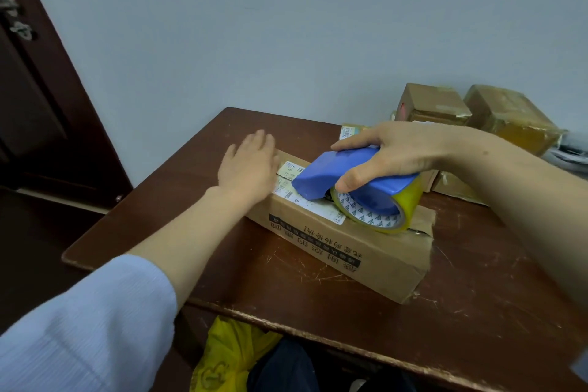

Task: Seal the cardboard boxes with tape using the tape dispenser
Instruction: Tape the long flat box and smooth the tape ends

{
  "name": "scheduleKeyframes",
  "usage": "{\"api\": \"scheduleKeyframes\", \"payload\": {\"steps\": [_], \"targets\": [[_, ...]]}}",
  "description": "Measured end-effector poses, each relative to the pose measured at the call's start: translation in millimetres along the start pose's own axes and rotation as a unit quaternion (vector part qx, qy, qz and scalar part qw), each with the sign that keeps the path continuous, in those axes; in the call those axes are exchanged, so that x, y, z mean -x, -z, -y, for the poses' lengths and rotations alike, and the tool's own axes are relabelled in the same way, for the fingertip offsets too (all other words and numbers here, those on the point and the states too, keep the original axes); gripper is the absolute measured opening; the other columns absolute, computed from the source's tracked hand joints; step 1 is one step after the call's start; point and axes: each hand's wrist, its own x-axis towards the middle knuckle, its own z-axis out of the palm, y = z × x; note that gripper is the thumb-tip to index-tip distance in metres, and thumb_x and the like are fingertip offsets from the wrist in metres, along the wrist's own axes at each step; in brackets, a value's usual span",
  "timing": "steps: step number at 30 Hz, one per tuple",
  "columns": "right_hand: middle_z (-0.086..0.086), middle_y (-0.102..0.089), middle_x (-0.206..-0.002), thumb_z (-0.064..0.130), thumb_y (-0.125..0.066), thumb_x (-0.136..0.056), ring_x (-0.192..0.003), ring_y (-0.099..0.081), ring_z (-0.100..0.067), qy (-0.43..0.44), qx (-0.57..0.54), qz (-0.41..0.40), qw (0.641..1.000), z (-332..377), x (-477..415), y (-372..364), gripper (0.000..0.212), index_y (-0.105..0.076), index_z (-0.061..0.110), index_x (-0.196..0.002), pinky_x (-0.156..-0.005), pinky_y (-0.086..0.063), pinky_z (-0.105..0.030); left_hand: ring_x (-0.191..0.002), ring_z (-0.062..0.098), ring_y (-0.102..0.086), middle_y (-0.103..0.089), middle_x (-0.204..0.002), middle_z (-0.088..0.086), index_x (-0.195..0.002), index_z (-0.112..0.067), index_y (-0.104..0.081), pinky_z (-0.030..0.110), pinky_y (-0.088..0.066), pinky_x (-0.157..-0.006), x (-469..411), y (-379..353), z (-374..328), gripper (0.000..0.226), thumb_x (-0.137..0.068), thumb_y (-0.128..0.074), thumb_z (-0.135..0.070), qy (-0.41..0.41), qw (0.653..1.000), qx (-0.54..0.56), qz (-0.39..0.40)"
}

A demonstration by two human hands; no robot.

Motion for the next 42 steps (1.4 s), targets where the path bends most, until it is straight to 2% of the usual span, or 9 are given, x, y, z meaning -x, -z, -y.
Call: {"api": "scheduleKeyframes", "payload": {"steps": [2, 4, 9, 12, 19, 23, 27, 36, 42], "targets": [[0.02, -0.023, -0.153, 0.068, -0.064, -0.056, -0.136, -0.03, -0.012, -0.006, 0.031, 0.043, 0.999, 1.9, 2.7, 3.0, 0.103, -0.025, 0.041, -0.147, -0.104, -0.026, -0.029, -0.147, 0.019, -0.008, -0.01, -0.16, 0.003, -0.152, -0.014, -0.012, 0.04, -0.008, -0.117, 0.4, -3.7, -7.0, 0.054, -0.103, -0.019, -0.037, -0.062, 0.997, -0.014, 0.042], [0.017, -0.019, -0.155, 0.064, -0.068, -0.06, -0.141, -0.025, -0.014, -0.008, 0.042, 0.059, 0.997, 3.3, 3.2, 4.6, 0.107, -0.016, 0.039, -0.15, -0.108, -0.024, -0.031, -0.147, 0.018, 0.001, 0.001, -0.161, 0.003, -0.152, -0.013, -0.003, 0.037, -0.004, -0.118, -2.0, -1.9, -9.9, 0.058, -0.102, -0.015, -0.04, -0.054, 0.993, -0.011, 0.102], [0.019, -0.038, -0.142, 0.047, -0.074, -0.072, -0.112, -0.044, -0.008, 0.034, 0.012, -0.011, 0.999, -4.9, 4.5, 0.2, 0.077, -0.038, 0.045, -0.139, -0.089, -0.034, -0.023, -0.147, 0.016, 0.01, 0.011, -0.16, 0.003, -0.151, -0.012, 0.008, 0.036, 0.001, -0.119, 0.1, 1.0, -10.9, 0.061, -0.101, -0.011, -0.042, -0.044, 0.989, -0.035, 0.138], [0.023, -0.043, -0.135, 0.046, -0.075, -0.071, -0.106, -0.047, -0.007, 0.047, -0.022, -0.04, 0.998, -12.8, 10.0, -1.6, 0.063, -0.049, 0.05, -0.128, -0.084, -0.034, -0.022, -0.146, 0.016, 0.012, 0.014, -0.159, 0.004, -0.151, -0.012, 0.011, 0.036, 0.002, -0.119, 2.3, 4.2, -12.2, 0.061, -0.101, -0.011, -0.04, -0.045, 0.986, -0.045, 0.152], [0.022, -0.043, -0.133, 0.045, -0.073, -0.072, -0.102, -0.051, -0.009, 0.053, -0.024, -0.042, 0.997, -21.9, 17.1, -0.9, 0.062, -0.047, 0.053, -0.127, -0.074, -0.035, -0.017, -0.146, 0.015, 0.013, 0.015, -0.159, 0.003, -0.15, -0.013, 0.013, 0.036, 0.002, -0.119, 4.0, 6.3, -16.7, 0.061, -0.101, -0.012, -0.039, -0.045, 0.984, -0.051, 0.167], [0.036, -0.044, -0.107, 0.042, -0.075, -0.072, -0.086, -0.05, 0.007, 0.043, -0.023, -0.019, 0.999, -37.0, 35.2, 8.2, 0.057, -0.051, 0.054, -0.122, -0.069, -0.036, -0.012, -0.146, 0.014, 0.011, 0.012, -0.16, 0.001, -0.151, -0.014, 0.01, 0.037, 0.001, -0.118, 0.6, 2.1, -17.8, 0.065, -0.099, -0.007, -0.049, -0.04, 0.985, -0.04, 0.16], [0.037, -0.052, -0.102, 0.044, -0.084, -0.064, -0.079, -0.057, 0.015, 0.027, -0.036, 0.012, 0.999, -66.1, 69.6, 19.6, 0.059, -0.055, 0.059, -0.112, -0.065, -0.04, -0.014, -0.146, 0.014, 0.011, 0.013, -0.159, 0.0, -0.151, -0.015, 0.01, 0.038, 0.002, -0.118, -0.7, 0.1, -16.2, 0.066, -0.099, -0.006, -0.051, -0.046, 0.985, -0.043, 0.16], [0.026, -0.046, -0.13, 0.041, -0.077, -0.07, -0.105, -0.054, -0.004, 0.031, -0.049, -0.02, 0.998, -84.3, 84.4, -3.3, 0.058, -0.053, 0.054, -0.121, -0.084, -0.041, -0.025, -0.147, 0.018, 0.008, 0.009, -0.16, 0.004, -0.151, -0.012, 0.007, 0.043, 0.007, -0.116, 2.7, 3.7, -27.5, 0.064, -0.1, -0.006, -0.048, -0.032, 0.985, -0.088, 0.145], [0.026, -0.049, -0.127, 0.038, -0.079, -0.069, -0.099, -0.052, 0.005, 0.042, -0.077, -0.037, 0.995, -84.8, 83.3, -8.0, 0.055, -0.056, 0.053, -0.117, -0.085, -0.04, -0.024, -0.147, 0.021, 0.009, 0.01, -0.159, 0.009, -0.151, -0.008, 0.007, 0.038, 0.004, -0.118, 18.4, -1.7, -74.8, 0.062, -0.102, -0.013, -0.041, -0.074, 0.985, -0.042, 0.152]]}}
